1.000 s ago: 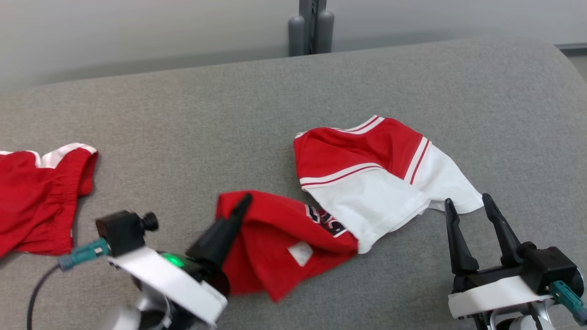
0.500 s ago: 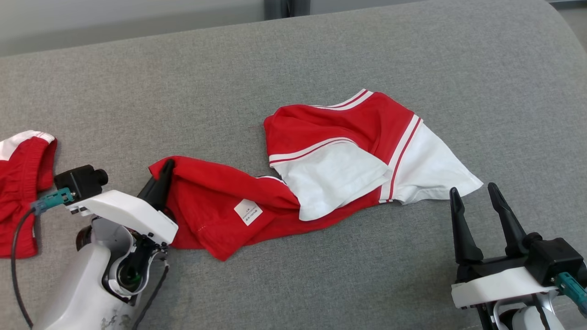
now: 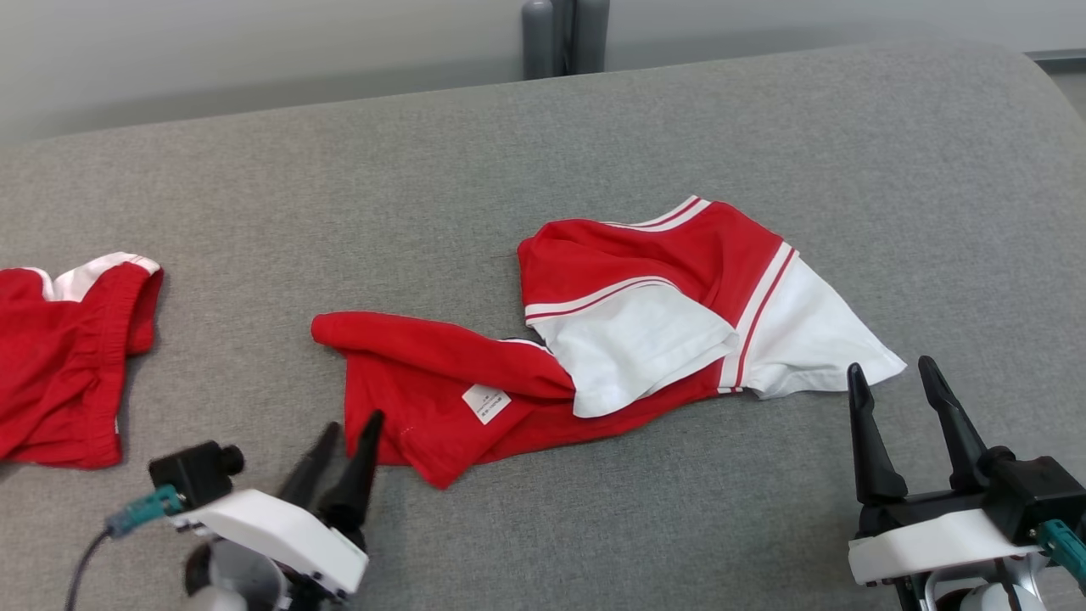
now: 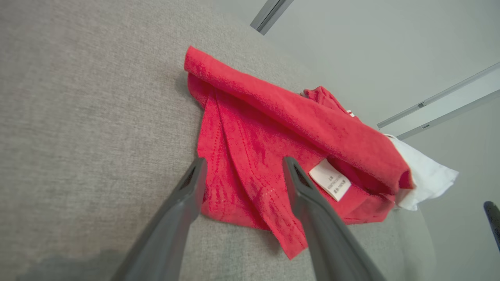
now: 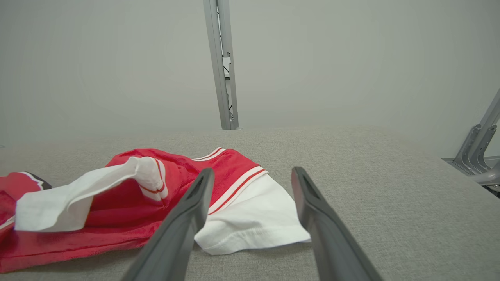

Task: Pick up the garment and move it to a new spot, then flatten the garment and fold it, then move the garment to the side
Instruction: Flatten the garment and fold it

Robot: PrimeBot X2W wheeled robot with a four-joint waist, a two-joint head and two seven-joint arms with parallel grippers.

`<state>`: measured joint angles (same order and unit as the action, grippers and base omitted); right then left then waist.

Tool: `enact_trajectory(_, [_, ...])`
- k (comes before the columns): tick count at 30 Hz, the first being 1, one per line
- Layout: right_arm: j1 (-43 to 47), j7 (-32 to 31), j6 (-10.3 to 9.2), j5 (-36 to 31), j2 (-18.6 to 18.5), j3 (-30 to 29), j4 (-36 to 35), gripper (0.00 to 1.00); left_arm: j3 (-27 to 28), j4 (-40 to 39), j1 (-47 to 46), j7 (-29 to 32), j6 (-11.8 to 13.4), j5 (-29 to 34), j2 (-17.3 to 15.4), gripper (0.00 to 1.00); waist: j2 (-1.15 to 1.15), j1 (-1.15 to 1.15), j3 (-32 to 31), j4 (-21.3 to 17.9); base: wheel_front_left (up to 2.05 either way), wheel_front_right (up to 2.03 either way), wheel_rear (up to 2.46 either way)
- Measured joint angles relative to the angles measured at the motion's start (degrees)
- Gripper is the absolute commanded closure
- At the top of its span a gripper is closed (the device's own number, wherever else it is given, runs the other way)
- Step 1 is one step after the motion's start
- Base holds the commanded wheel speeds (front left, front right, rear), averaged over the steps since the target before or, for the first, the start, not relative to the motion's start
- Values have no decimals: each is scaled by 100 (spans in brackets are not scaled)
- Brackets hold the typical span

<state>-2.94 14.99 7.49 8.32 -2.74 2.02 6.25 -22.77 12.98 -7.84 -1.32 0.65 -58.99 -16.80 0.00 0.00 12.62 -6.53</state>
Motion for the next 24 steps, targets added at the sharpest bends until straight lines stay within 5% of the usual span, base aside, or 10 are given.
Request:
enact_trajectory(8, [-22, 0, 0, -77, 0, 67, -19, 0, -235, -281, 177, 307, 153, -309, 445, 0, 0, 0, 16, 48, 0, 0, 0])
enact_trajectory(21, [-25, 0, 0, -93, -2, 13, -31, 0, -224, 63, 135, 183, 142, -218, 366, 0, 0, 0, 85, -125, 0, 0, 0])
enact_trajectory(23, [-25, 0, 0, -79, -1, 22, -24, 0, -224, 67, 102, 189, 122, -231, 378, 53, 0, 0, 79, -133, 0, 0, 0])
enact_trajectory(24, [-25, 0, 0, -76, -2, 21, -20, 0, -231, 68, 80, 190, 92, -231, 383, 67, 0, 0, 75, -135, 0, 0, 0])
